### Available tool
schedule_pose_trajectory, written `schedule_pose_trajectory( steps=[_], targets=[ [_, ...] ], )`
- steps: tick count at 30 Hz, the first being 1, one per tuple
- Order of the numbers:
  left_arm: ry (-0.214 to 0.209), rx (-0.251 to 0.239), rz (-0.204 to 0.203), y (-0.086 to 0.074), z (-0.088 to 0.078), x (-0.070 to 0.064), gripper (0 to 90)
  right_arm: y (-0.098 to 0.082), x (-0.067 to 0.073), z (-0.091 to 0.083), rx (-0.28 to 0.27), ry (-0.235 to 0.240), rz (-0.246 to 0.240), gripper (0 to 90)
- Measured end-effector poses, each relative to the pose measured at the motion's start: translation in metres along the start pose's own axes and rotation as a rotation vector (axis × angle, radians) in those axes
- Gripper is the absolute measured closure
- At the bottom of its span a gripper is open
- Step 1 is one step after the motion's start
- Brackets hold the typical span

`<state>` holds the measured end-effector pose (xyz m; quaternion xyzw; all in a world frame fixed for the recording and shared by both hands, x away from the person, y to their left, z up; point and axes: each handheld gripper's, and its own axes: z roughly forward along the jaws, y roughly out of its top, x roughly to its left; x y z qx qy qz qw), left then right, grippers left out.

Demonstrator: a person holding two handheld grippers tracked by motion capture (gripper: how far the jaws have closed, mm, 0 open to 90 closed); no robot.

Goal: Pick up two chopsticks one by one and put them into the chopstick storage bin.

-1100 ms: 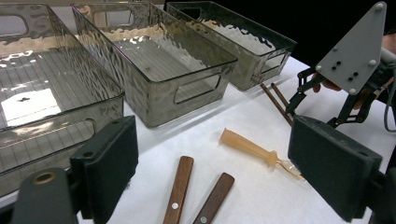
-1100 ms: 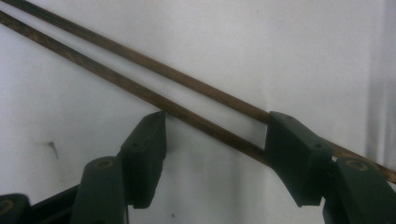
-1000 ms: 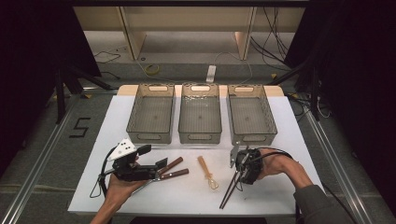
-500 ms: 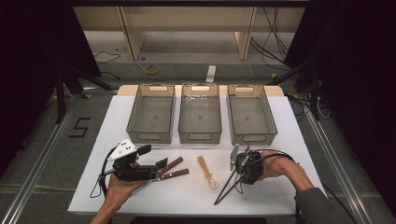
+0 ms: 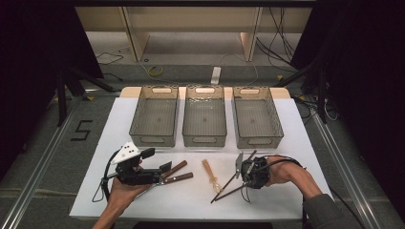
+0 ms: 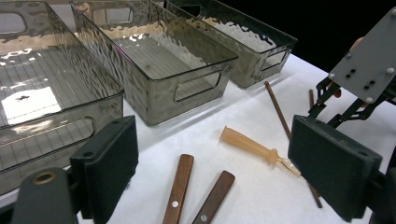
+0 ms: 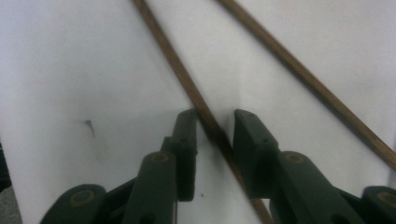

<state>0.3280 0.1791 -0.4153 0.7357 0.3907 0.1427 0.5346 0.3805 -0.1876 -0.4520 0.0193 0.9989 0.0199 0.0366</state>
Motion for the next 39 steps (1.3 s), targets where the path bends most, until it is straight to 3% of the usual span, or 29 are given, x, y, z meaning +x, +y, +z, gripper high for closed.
schedule_pose_trajectory(
  steps=[19,30,34,39],
  targets=[
    [0.000,-0.004,0.001,0.000,0.000,0.000,15.4,-0.009,0.007,-0.001,0.011,0.015,-0.056,81.8],
    [-0.003,0.000,0.000,0.000,0.000,-0.001,15.4,-0.020,0.010,-0.002,0.021,0.032,-0.057,85.6],
    [-0.006,0.003,-0.002,0.000,0.001,-0.001,15.4,-0.027,0.010,-0.005,0.023,0.022,-0.052,85.8],
    [-0.012,0.011,-0.001,0.000,0.002,-0.001,15.4,-0.034,0.009,-0.018,-0.026,-0.016,-0.036,85.8]
  ],
)
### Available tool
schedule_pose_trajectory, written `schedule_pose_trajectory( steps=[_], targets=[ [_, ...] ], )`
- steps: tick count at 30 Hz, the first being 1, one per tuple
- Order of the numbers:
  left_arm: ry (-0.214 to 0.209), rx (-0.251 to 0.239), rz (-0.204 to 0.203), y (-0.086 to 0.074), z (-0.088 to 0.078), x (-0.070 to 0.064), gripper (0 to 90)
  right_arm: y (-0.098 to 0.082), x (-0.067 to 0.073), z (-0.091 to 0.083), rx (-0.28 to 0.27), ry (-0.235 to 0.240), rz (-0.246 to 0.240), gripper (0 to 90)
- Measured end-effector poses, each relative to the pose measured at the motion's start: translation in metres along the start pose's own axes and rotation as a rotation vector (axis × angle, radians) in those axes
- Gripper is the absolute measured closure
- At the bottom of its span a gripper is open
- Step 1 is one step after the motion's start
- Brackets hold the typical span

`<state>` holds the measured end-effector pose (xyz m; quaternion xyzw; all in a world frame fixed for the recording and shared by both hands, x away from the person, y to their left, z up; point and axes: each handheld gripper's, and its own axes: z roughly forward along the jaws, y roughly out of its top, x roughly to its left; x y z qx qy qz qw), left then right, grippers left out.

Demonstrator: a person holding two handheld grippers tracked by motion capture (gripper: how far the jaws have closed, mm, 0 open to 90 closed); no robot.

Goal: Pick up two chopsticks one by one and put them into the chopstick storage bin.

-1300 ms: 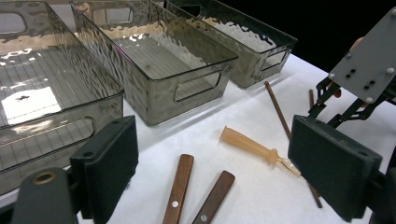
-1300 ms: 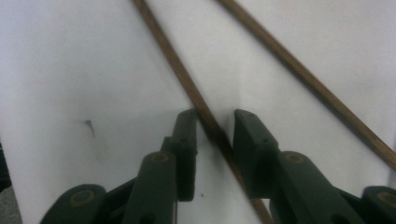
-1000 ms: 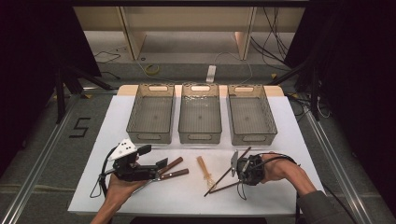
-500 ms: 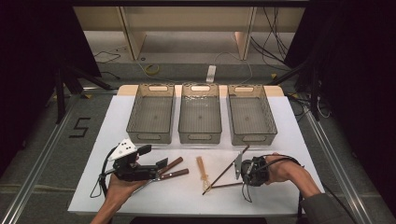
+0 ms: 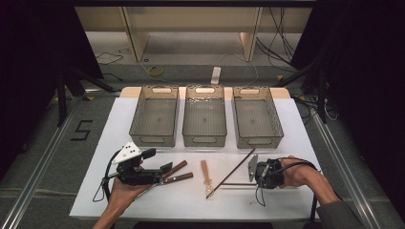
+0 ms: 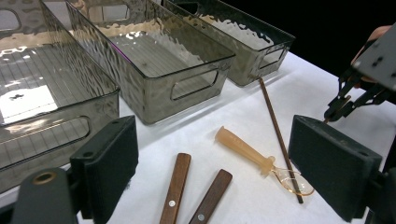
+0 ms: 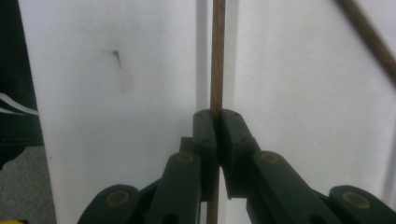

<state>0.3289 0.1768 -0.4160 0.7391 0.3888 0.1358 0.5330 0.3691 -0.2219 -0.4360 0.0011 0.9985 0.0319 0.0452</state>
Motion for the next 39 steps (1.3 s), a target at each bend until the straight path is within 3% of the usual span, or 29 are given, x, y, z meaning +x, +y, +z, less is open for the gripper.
schedule_pose_trajectory(
  steps=[9,16,22,27,30,34,39],
  targets=[
    [-0.015,0.028,0.016,0.000,0.006,-0.002,15.4,0.012,0.002,-0.016,-0.065,-0.060,0.015,85.8],
    [-0.060,0.107,0.063,0.002,0.020,-0.010,15.4,0.035,0.004,-0.019,-0.094,-0.088,-0.008,85.8],
    [-0.108,0.167,0.124,0.005,0.035,-0.025,15.5,0.052,0.008,-0.022,-0.101,-0.111,-0.033,85.8],
    [-0.149,0.261,0.211,0.005,0.054,-0.040,15.7,0.064,0.011,-0.021,-0.119,-0.119,-0.053,85.8],
    [-0.164,0.317,0.262,-0.001,0.065,-0.045,16.2,0.070,0.016,-0.019,-0.095,-0.129,-0.073,85.8],
    [-0.189,0.348,0.292,-0.002,0.071,-0.051,19.6,0.076,0.020,-0.020,-0.098,-0.131,-0.084,85.8],
    [-0.236,0.393,0.363,-0.003,0.082,-0.064,27.0,0.083,0.025,-0.020,-0.097,-0.139,-0.120,85.8]
  ],
)
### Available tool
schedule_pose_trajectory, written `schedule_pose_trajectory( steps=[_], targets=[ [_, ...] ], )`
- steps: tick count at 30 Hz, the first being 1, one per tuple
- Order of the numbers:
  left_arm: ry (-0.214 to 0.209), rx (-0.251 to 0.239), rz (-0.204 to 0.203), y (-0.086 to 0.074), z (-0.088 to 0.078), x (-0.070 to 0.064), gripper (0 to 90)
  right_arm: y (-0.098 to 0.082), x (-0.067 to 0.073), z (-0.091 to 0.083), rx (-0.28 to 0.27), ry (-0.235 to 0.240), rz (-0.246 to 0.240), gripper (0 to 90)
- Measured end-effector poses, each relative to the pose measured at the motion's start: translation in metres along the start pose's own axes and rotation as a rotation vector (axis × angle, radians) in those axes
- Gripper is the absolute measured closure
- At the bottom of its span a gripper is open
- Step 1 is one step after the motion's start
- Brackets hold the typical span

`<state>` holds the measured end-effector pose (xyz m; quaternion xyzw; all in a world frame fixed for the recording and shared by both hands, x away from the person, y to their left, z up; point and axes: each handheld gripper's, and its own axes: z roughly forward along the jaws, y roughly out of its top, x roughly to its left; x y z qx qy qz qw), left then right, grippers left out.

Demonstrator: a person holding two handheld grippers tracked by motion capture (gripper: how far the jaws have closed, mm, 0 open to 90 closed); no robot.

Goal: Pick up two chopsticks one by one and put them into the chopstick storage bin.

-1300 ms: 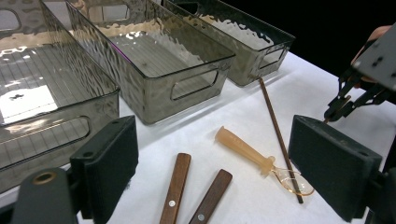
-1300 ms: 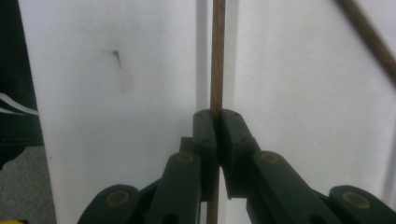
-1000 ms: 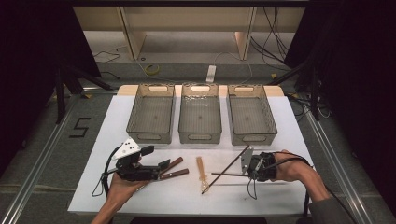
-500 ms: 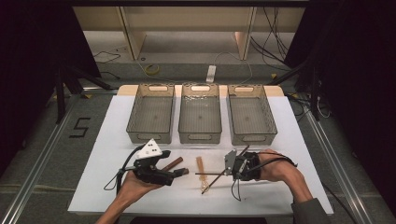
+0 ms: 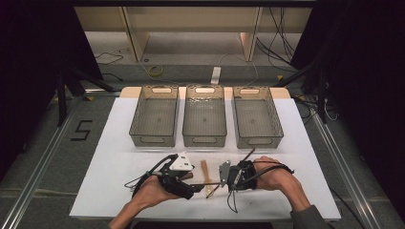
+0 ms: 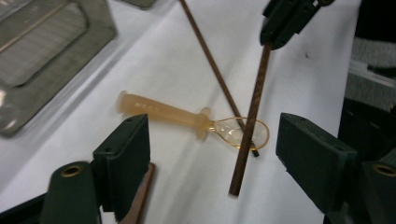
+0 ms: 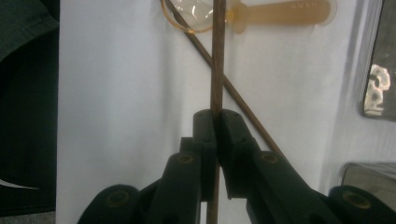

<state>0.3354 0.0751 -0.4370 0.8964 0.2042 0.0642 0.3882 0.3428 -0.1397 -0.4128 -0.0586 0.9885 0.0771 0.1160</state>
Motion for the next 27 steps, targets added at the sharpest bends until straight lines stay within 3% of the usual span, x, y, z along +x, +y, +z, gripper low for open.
schedule_pose_trajectory(
  steps=[4,7,12,16,27],
  targets=[
    [-0.009,0.041,0.065,0.002,0.007,-0.008,33.4,0.005,0.003,-0.002,-0.001,-0.002,-0.014,85.8],
    [-0.017,0.059,0.109,0.003,0.010,-0.014,43.2,0.008,0.006,0.001,-0.016,-0.003,-0.027,85.8],
    [-0.062,0.093,0.124,0.003,0.015,-0.015,53.1,0.010,0.007,-0.001,-0.003,0.007,-0.039,85.8],
    [-0.079,0.093,0.124,0.003,0.015,-0.016,58.4,0.012,0.008,-0.001,-0.006,0.005,-0.047,85.8],
    [-0.065,0.118,0.176,0.003,0.015,-0.021,71.7,0.014,0.010,0.001,0.011,0.010,-0.049,85.8]
  ],
)
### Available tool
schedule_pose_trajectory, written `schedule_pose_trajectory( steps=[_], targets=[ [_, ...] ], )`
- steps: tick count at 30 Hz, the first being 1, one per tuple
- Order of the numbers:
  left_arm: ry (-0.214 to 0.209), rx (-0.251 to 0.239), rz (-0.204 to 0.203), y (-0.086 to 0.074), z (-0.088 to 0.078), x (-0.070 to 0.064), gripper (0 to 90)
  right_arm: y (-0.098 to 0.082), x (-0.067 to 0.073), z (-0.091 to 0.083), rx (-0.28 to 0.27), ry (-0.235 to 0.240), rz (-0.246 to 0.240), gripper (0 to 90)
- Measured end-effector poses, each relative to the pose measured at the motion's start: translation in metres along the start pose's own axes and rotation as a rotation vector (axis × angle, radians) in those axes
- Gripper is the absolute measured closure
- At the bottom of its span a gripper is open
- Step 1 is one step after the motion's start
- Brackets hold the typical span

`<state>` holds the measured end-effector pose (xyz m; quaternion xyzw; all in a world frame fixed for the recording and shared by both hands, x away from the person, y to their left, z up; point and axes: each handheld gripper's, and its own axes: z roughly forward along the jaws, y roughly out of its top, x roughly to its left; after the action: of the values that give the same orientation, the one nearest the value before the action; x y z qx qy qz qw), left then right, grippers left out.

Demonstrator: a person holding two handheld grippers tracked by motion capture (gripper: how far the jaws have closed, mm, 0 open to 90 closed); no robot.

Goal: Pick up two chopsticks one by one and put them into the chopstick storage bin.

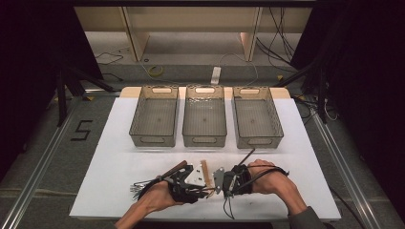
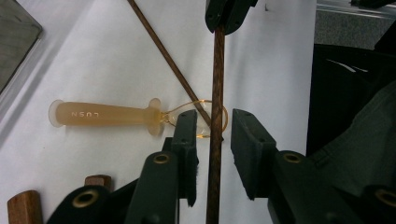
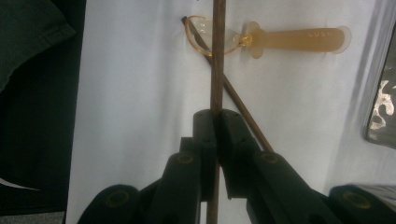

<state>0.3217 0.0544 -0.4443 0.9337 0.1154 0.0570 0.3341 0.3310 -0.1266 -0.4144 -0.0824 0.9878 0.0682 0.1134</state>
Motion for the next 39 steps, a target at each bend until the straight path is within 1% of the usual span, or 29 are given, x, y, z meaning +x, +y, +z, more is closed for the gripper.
schedule_pose_trajectory(
  steps=[4,6,9,12,13,16,17,18,19,20,21,22,23,24,26,27,28,29,30,31,32,33,34,36,37,39],
  targets=[
    [-0.019,0.004,0.007,0.000,0.000,0.000,76.5,0.000,0.000,0.001,0.007,-0.002,-0.003,85.8],
    [-0.020,0.002,0.002,0.000,0.000,0.000,78.3,0.000,0.001,0.002,0.003,0.001,-0.004,85.8],
    [-0.018,0.003,0.007,-0.001,-0.001,0.001,81.9,0.001,0.001,0.001,0.007,0.007,-0.006,85.8],
    [-0.030,-0.001,0.019,0.000,-0.002,0.000,83.6,0.001,0.001,0.002,0.004,0.002,-0.014,85.7],
    [-0.032,-0.005,0.017,-0.001,-0.002,0.001,83.9,0.001,0.001,0.002,0.003,0.004,-0.017,85.6],
    [-0.038,-0.012,0.024,-0.001,-0.004,0.001,84.6,0.000,0.001,0.001,-0.007,0.004,-0.017,85.0],
    [-0.036,-0.016,0.022,-0.001,-0.005,0.001,84.8,-0.001,0.001,0.001,-0.022,0.000,-0.016,84.7],
    [-0.034,-0.014,0.020,-0.001,-0.006,0.000,84.9,-0.001,0.000,0.000,-0.020,0.008,-0.014,83.9],
    [-0.032,-0.026,0.024,-0.002,-0.007,0.001,85.0,-0.002,0.000,0.000,-0.035,0.000,-0.009,81.1],
    [-0.026,-0.026,0.020,-0.002,-0.008,0.002,85.1,-0.003,0.000,-0.002,-0.026,-0.003,0.001,78.1],
    [-0.017,-0.023,0.019,-0.003,-0.009,0.003,85.1,-0.005,-0.001,-0.001,-0.038,-0.019,0.002,71.9],
    [-0.013,-0.026,0.012,-0.003,-0.010,0.004,85.1,-0.006,-0.001,-0.003,-0.043,-0.030,0.011,63.4],
    [-0.006,-0.029,0.011,-0.003,-0.012,0.005,85.1,-0.009,-0.002,-0.005,-0.060,-0.043,0.021,60.5],
    [0.001,-0.035,0.006,-0.004,-0.013,0.006,85.1,-0.011,-0.003,-0.008,-0.070,-0.039,0.037,58.4],
    [0.006,-0.042,-0.004,-0.005,-0.016,0.008,85.2,-0.017,-0.004,-0.014,-0.104,-0.053,0.070,50.8],
    [0.015,-0.045,-0.012,-0.006,-0.018,0.010,85.1,-0.019,-0.004,-0.017,-0.119,-0.059,0.101,47.7],
    [0.022,-0.046,-0.022,-0.007,-0.019,0.012,85.2,-0.022,-0.006,-0.020,-0.143,-0.076,0.124,45.3],
    [0.031,-0.045,-0.032,-0.008,-0.021,0.014,85.2,-0.025,-0.007,-0.023,-0.166,-0.084,0.143,42.8],
    [0.040,-0.050,-0.047,-0.009,-0.023,0.016,85.2,-0.028,-0.009,-0.026,-0.191,-0.095,0.147,40.3],
    [0.048,-0.059,-0.059,-0.010,-0.026,0.018,85.2,-0.032,-0.010,-0.029,-0.223,-0.102,0.154,38.1],
    [0.057,-0.069,-0.071,-0.011,-0.030,0.019,85.2,-0.035,-0.012,-0.031,-0.255,-0.103,0.172,36.1],
    [0.068,-0.077,-0.080,-0.012,-0.033,0.021,85.2,-0.038,-0.012,-0.033,-0.282,-0.107,0.203,34.4],
    [0.079,-0.087,-0.093,-0.013,-0.036,0.023,85.2,-0.041,-0.013,-0.035,-0.302,-0.117,0.222,33.3],
    [0.098,-0.105,-0.127,-0.016,-0.041,0.028,85.1,-0.045,-0.013,-0.035,-0.358,-0.151,0.263,31.8],
    [0.108,-0.115,-0.146,-0.018,-0.044,0.030,85.2,-0.048,-0.013,-0.035,-0.381,-0.161,0.284,30.0],
    [0.124,-0.139,-0.180,-0.021,-0.049,0.034,85.1,-0.053,-0.013,-0.035,-0.429,-0.193,0.338,29.1]
  ],
)
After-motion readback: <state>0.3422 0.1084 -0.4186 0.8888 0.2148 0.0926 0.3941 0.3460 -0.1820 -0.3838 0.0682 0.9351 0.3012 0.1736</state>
